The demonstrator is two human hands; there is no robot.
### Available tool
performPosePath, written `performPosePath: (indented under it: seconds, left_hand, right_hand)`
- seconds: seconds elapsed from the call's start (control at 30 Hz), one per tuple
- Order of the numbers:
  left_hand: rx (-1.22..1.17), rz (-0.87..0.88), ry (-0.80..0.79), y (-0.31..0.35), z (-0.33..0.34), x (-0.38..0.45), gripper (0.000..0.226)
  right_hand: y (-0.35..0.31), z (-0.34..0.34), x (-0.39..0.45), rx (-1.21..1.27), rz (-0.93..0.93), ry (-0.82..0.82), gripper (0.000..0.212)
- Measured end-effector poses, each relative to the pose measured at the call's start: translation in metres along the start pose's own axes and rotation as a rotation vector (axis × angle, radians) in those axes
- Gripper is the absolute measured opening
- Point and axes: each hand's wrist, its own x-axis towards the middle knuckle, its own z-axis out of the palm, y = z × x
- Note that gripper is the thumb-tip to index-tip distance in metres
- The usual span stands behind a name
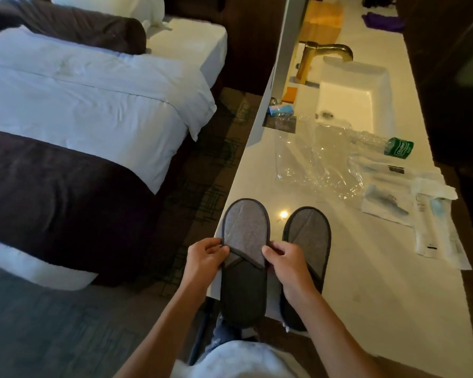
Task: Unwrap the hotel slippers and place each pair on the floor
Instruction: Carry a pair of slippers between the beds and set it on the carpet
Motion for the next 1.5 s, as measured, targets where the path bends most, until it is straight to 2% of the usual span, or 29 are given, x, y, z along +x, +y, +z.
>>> performPosePath:
  seconds: [0.27,0.57,0.67,0.83,1.0,1.17,1.33,1.5]
  left_hand:
    - [-0.244,0.015,0.266,-0.02,-0.048,-0.056,0.024]
    - [-0.532,-0.065,0.524,-0.068,-0.15,-0.101,0.018]
    - [-0.597,-0.075,0.594,-0.088,-0.193,-0.107,0.017]
    - [-0.685,-0.074,0.662,-0.131,-0.31,-0.108,0.015]
    - [-0.728,-0.086,0.714,-0.161,-0.442,-0.117,0.021]
    - [-0.769,-0.091,0.802,-0.184,-0.547,-0.126,0.018]
    - [-0.854,-0.076,0.869,-0.197,-0.64,-0.115,0.021]
    - [-0.853,-0.087,0.867,-0.21,-0.75,-0.075,0.02]
  right_hand:
    - [-0.007,0.035,0.0,-0.067,-0.079,-0.401,0.013]
    - [-0.02,0.155,-0.028,-0.212,-0.102,-0.7,0.033]
    - [-0.028,0.205,-0.044,-0.241,-0.103,-0.775,0.022]
    - [-0.049,0.331,-0.079,-0.261,-0.109,-0.931,0.017]
    - [-0.065,0.469,-0.132,-0.27,-0.079,-1.012,0.021]
    - [-0.082,0.582,-0.173,-0.284,-0.064,-1.095,0.021]
    - [-0.093,0.692,-0.183,-0.363,-0.07,-1.129,0.028]
    - [-0.116,0.814,-0.177,-0.394,-0.065,-1.162,0.028]
